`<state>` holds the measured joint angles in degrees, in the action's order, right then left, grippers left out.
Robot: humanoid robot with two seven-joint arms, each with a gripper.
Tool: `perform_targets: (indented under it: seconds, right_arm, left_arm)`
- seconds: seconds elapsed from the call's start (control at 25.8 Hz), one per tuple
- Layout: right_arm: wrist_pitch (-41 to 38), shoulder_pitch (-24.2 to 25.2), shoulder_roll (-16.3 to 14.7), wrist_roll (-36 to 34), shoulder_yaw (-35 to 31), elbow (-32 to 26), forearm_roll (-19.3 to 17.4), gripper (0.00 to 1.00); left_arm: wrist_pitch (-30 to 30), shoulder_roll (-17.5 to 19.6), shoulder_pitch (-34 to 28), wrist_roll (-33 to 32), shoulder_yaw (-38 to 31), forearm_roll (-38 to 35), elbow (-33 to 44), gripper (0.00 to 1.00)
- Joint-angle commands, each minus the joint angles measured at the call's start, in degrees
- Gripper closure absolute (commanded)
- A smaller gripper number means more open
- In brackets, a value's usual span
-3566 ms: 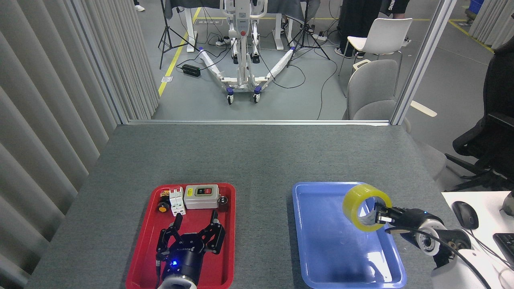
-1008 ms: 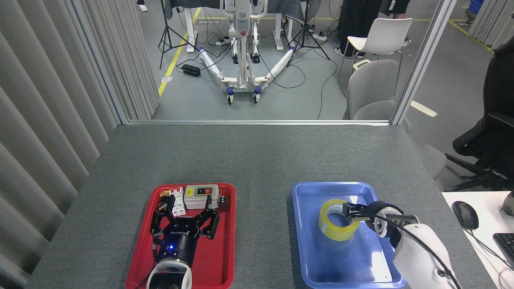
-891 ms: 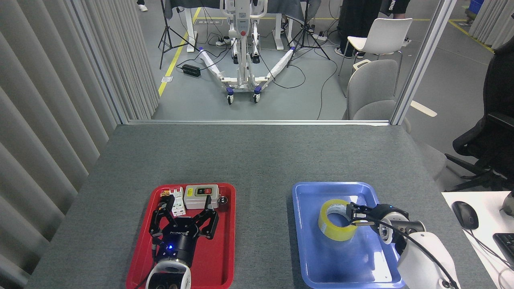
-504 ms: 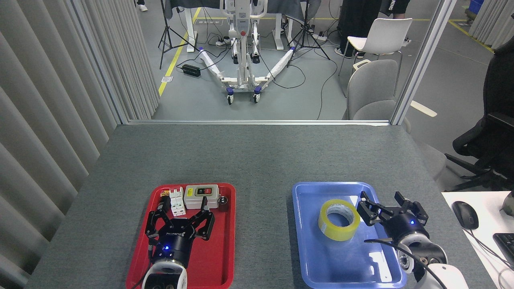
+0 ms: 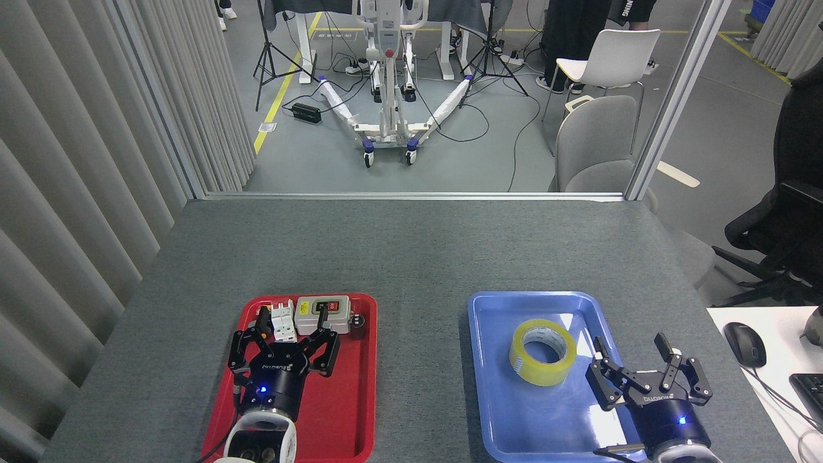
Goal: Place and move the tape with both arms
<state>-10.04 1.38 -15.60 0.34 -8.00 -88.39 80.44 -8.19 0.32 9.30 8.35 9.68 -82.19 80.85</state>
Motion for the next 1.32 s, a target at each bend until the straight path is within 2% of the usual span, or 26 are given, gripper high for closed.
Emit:
perform_targets:
  seconds: [0.0, 0.23, 0.35, 0.47, 1.28]
  right_arm:
    - [0.11, 0.56, 1.63, -0.26, -0.09, -0.37, -0.28, 0.01]
    - [0.20, 0.12, 1.63, -0.87, -0.97, 0.50, -0.46, 0.00]
    - [-0.06, -0.85, 0.83, -0.96, -2.11, 1.03, -1.78, 0.00]
    - [0.11, -1.11, 1.71, -0.96, -2.55, 1.03, -2.13, 0.00]
    - [-0.06, -2.34, 1.01, -0.96, -1.93, 1.03, -2.22, 0.00]
  left_arm:
    - [0.02, 0.74, 0.28, 0.00, -0.01, -0.07, -0.16, 0.00]
    - [0.20, 3.02, 0.11, 0.00, -0.01, -0.07, -0.43, 0.00]
    - [0.20, 3.72, 0.19, 0.00, -0.01, -0.07, -0.34, 0.00]
    - [0.20, 4.25, 0.28, 0.00, -0.10, 0.02, -0.43, 0.00]
    - [-0.07, 3.64, 0.55, 0.00, -0.45, 0.02, -0.16, 0.00]
